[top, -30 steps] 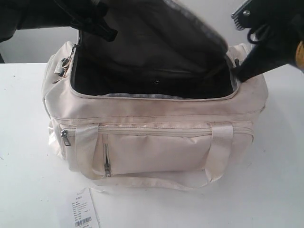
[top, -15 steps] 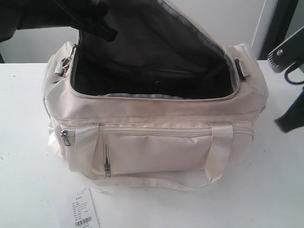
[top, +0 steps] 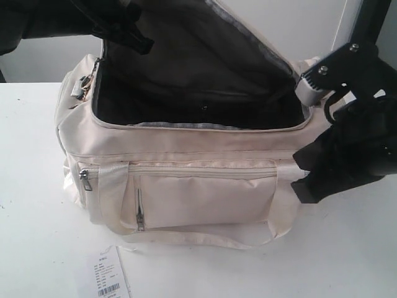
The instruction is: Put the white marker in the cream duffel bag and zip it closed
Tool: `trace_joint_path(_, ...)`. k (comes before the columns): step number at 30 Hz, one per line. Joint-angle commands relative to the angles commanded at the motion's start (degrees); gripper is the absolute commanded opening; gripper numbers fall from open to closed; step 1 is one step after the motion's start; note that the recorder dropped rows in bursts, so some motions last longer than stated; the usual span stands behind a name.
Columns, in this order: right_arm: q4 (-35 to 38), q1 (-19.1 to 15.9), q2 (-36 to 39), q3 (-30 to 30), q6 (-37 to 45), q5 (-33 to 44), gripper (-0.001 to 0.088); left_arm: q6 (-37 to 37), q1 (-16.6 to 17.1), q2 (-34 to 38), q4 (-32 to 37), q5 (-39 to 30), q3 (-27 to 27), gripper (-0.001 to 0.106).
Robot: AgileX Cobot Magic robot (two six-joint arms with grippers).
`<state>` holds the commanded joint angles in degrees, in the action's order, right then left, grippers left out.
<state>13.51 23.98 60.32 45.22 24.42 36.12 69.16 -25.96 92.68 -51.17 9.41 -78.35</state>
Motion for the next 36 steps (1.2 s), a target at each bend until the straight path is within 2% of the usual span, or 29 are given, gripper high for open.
trace_joint_path(6, 4.7, 0.0, 0.0, -2.4, 1.8, 0.0, 0.0000, 0.0, 0.0, 0.0, 0.0, 0.0, 0.0, 0.000)
trace_joint_path(12, 5.2, 0.0, 0.0, -2.7, 2.6, -0.6, 0.0000, 0.1, 0.0, 0.0, 0.1, -0.3, 0.0, 0.000)
trace_joint_path(16, 5.3, 0.0, 0.0, -2.7, 2.6, -2.1, 0.0000, 0.1, 0.0, 0.0, -0.2, -3.1, 0.0, 0.000)
trace_joint_path(22, 5.3, 0.0, 0.0, -2.7, 4.0, -3.7, 0.0000, -8.4, 0.6, 0.0, -1.7, -10.6, 0.0, 0.001)
trace_joint_path(25, 5.0, 0.0, 0.0, -2.8, 4.0, -3.2, 0.0000, -9.2, 1.4, -0.3, -1.7, -14.6, -0.2, 0.018)
trace_joint_path(30, 4.8, 0.0, 0.0, -4.5, 4.0, -3.2, 0.0000, -16.5, 5.6, -2.4, -1.0, -25.3, -0.4, 0.072)
trace_joint_path(32, 4.8, 0.0, 0.0, -4.7, 4.0, -3.4, 0.0000, -19.2, 7.8, -3.5, 1.7, -29.9, -0.4, 0.078)
trace_joint_path(36, 4.9, 0.0, 0.0, -4.6, 4.0, -3.4, 0.0000, -20.0, 12.6, -6.9, 8.3, -40.9, -0.4, 0.076)
